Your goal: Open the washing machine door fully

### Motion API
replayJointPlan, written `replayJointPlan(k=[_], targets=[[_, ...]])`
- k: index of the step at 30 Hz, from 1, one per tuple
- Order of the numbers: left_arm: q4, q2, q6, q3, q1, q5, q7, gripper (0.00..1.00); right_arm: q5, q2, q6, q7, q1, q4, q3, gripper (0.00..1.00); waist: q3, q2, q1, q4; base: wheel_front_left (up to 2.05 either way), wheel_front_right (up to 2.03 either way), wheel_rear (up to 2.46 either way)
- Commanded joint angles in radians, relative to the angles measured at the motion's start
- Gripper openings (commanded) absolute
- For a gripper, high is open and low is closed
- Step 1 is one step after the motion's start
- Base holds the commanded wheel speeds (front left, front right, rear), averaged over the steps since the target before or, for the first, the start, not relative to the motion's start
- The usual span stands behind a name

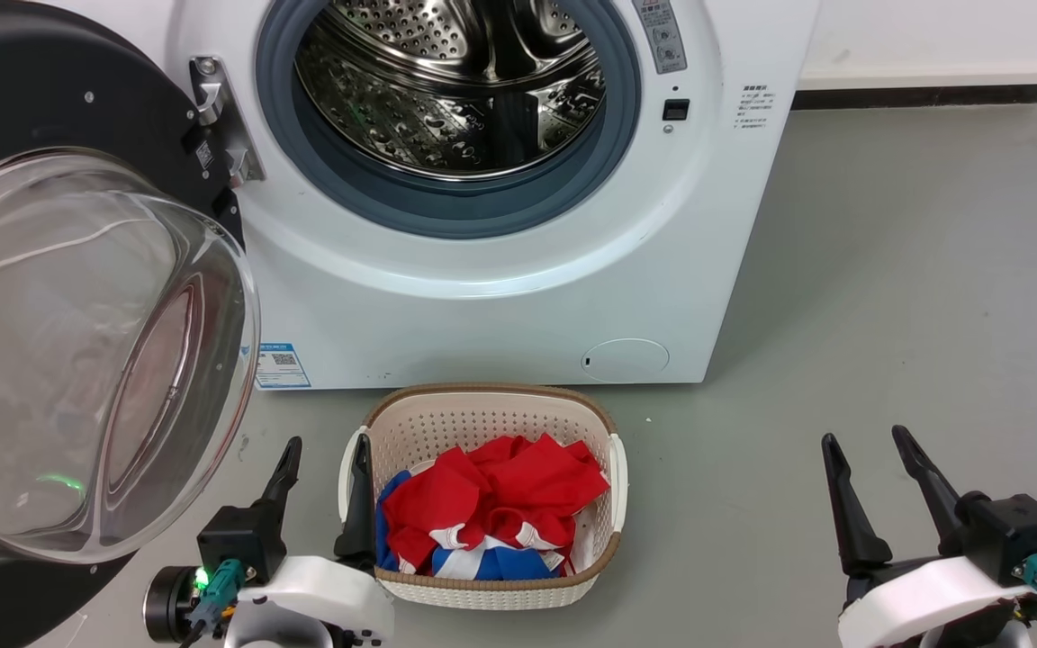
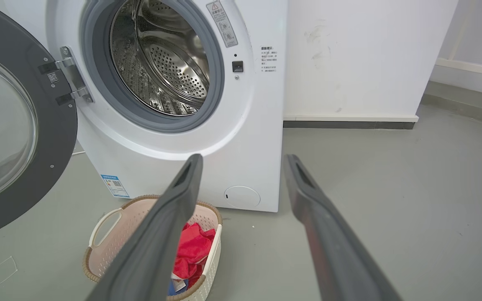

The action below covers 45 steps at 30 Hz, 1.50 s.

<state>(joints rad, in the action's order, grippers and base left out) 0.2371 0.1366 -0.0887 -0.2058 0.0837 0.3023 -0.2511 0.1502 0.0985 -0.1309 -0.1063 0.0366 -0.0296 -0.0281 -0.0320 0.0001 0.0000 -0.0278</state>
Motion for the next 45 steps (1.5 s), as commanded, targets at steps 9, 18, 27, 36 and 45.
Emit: replayJointPlan(k=[9,18,27,36,45], targets=[[0.025,-0.007,0.003,0.003,0.025,-0.009,-0.013,1.00,0.005,0.007,0.000,-0.015,-0.018,-0.001,-0.003,1.00,-0.002,-0.0001,0.0000,-0.018,0.00,0.00,0.00],[0.025,-0.015,0.007,0.004,0.026,-0.015,-0.016,1.00,0.008,0.008,0.000,-0.023,-0.021,-0.012,-0.003,1.00,-0.004,-0.0001,0.0000,-0.026,0.00,0.00,0.00],[0.018,-0.022,0.005,0.009,0.022,-0.024,-0.016,1.00,0.009,0.007,0.000,-0.029,-0.027,-0.017,-0.007,1.00,-0.010,-0.0001,0.0000,-0.033,0.00,0.00,0.00],[0.034,-0.021,0.010,0.012,0.010,-0.021,-0.007,0.00,0.004,0.000,0.000,-0.025,-0.008,-0.033,-0.010,0.00,-0.011,-0.0001,0.0000,-0.036,0.00,0.00,0.00],[0.036,-0.029,0.035,0.052,0.013,0.136,0.041,0.00,0.187,0.000,0.000,-0.004,-0.020,-0.053,-0.002,0.00,-0.008,-0.0001,0.0000,-0.032,0.00,0.00,0.00]])
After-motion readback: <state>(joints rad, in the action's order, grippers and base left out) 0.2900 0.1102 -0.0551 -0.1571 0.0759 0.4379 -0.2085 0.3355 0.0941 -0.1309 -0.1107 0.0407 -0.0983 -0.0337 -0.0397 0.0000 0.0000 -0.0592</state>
